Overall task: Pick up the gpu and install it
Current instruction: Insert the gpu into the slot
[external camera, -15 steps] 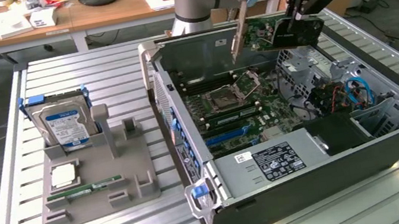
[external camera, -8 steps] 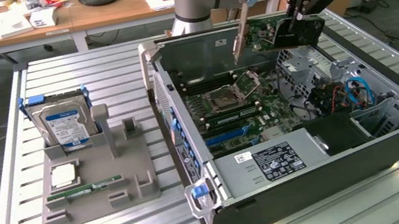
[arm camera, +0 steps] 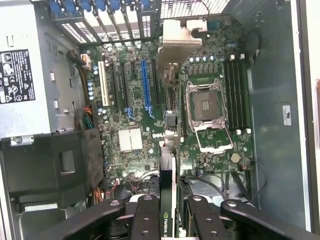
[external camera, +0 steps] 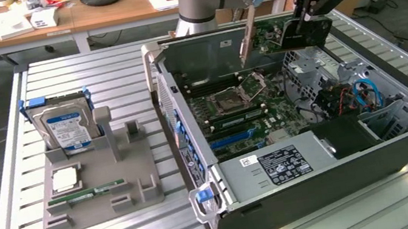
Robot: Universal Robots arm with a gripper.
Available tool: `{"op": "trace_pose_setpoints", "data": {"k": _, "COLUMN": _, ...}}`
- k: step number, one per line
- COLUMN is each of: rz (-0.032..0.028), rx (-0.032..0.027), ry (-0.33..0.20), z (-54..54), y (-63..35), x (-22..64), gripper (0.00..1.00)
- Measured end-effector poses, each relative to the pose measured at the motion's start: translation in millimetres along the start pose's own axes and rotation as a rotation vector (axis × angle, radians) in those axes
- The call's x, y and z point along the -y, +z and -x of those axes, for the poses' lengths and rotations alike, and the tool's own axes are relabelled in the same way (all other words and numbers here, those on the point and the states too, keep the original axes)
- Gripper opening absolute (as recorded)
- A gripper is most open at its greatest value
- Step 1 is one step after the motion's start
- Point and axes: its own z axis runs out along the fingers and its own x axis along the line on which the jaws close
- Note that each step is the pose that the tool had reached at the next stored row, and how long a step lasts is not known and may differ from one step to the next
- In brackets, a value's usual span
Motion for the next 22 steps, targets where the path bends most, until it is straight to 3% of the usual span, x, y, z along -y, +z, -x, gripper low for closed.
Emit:
{"op": "trace_pose_setpoints", "data": {"k": 4, "rz": -0.0086, "rx": 0.0014, "ry": -0.01, "z": -0.1, "y": 0.3, "x": -0.4, "gripper": 0.26}}
{"op": "trace_pose_setpoints", "data": {"k": 10, "rz": -0.0088, "rx": 0.0014, "ry": -0.01, "z": -0.2, "y": 0.3, "x": -1.3, "gripper": 0.26}}
{"op": "trace_pose_setpoints", "data": {"k": 15, "rz": -0.0117, "rx": 0.0018, "ry": -0.011, "z": -0.9, "y": 0.5, "x": -7.1, "gripper": 0.26}}
{"op": "trace_pose_setpoints", "data": {"k": 22, "rz": -0.0237, "rx": 0.0033, "ry": -0.011, "z": -2.4, "y": 0.9, "x": -18.2, "gripper": 0.26}}
